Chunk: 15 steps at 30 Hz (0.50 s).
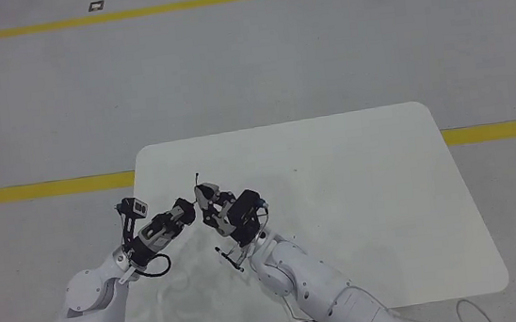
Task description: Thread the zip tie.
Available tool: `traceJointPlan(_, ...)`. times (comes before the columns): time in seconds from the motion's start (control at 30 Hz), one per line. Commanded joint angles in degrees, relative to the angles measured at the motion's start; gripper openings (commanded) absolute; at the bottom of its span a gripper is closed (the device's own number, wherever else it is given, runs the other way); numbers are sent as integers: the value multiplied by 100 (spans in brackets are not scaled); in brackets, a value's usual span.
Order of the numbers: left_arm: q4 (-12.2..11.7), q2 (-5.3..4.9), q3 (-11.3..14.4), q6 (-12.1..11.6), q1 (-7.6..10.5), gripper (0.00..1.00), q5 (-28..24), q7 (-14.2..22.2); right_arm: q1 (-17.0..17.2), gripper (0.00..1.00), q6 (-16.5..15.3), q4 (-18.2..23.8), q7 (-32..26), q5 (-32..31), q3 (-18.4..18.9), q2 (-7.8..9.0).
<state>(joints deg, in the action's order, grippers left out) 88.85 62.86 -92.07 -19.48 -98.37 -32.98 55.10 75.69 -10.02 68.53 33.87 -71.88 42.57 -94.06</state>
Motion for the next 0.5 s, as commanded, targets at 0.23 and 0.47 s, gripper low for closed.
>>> traceJointPlan(0.23,0,0,0,0,0,0,0,0,-27,0,42,-48,12,18,13,-12)
traceJointPlan(0.47,0,0,0,0,0,0,0,0,-35,0,4,-53,-25,28,17,-14)
